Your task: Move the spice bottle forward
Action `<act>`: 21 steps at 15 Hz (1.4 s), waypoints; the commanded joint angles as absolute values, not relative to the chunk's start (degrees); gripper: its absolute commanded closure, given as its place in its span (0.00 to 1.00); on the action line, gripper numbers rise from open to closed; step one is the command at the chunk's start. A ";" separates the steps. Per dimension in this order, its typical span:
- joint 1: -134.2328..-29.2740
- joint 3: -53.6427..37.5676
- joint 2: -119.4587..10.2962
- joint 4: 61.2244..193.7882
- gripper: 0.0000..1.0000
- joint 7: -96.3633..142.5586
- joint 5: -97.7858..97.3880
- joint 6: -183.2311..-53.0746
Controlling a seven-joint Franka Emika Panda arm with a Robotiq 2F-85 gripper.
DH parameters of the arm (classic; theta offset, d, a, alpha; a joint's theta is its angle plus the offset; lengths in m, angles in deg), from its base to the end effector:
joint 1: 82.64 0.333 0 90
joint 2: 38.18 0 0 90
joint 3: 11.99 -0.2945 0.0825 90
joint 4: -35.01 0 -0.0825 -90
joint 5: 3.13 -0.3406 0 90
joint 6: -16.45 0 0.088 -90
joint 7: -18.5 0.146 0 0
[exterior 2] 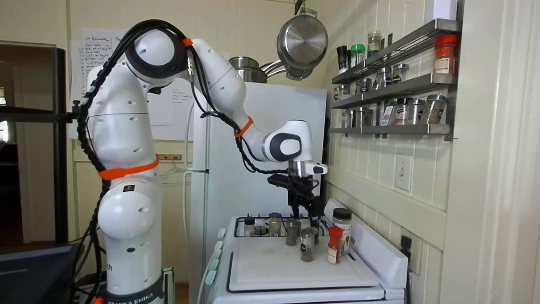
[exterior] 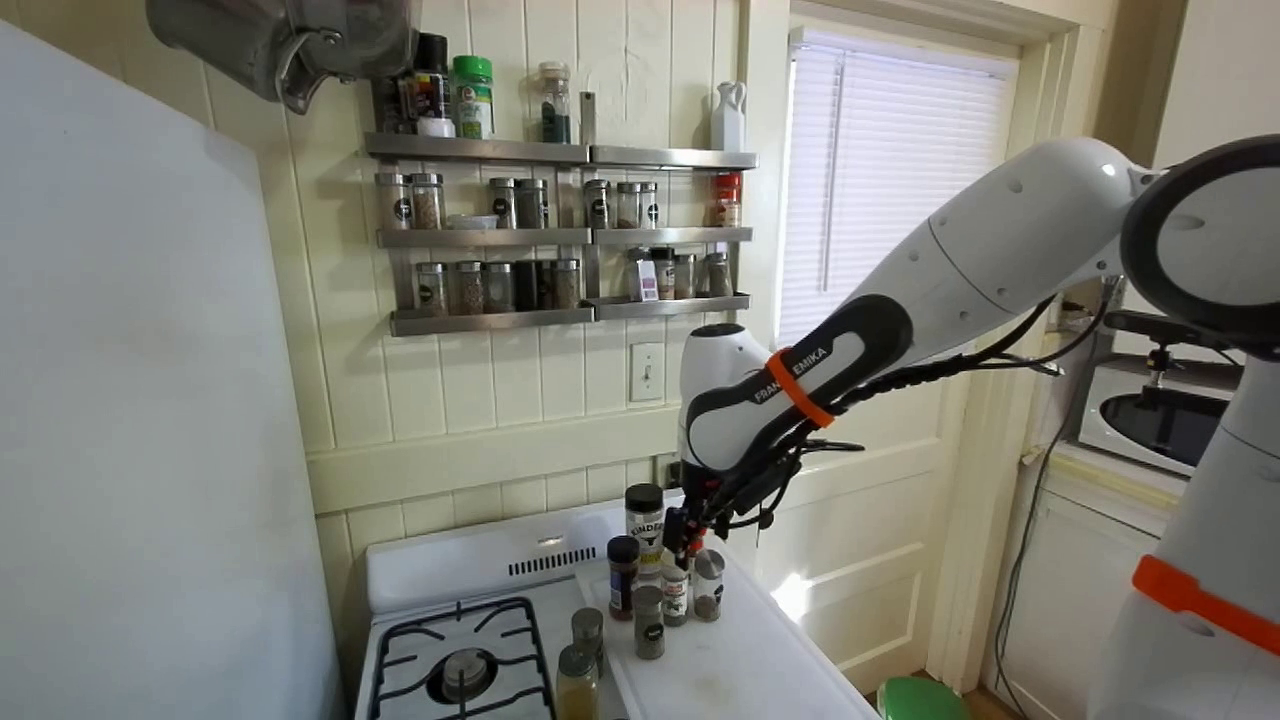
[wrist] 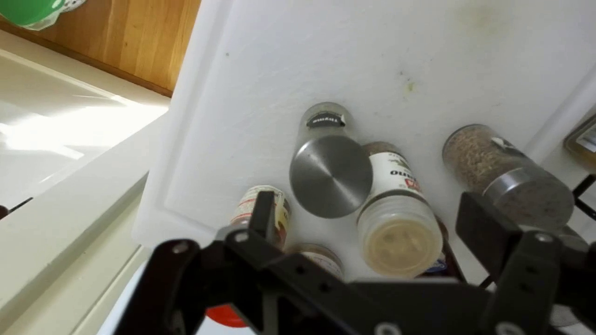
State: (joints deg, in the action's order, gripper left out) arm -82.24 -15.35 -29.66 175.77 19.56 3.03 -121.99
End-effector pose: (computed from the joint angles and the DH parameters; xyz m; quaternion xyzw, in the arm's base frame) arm 0.4482 0.0258 0.3330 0.9958 0.0616 0.0554 0.0398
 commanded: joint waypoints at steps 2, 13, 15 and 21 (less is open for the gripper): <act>-82.21 -15.90 -29.03 177.71 0.00 23.57 6.23 -120.35; -83.03 -15.92 -30.27 178.14 0.07 31.20 15.97 -122.87; -83.09 -15.96 -30.58 178.01 0.09 31.43 16.96 -123.13; -83.19 -15.86 -32.15 177.87 0.14 33.42 19.56 -127.14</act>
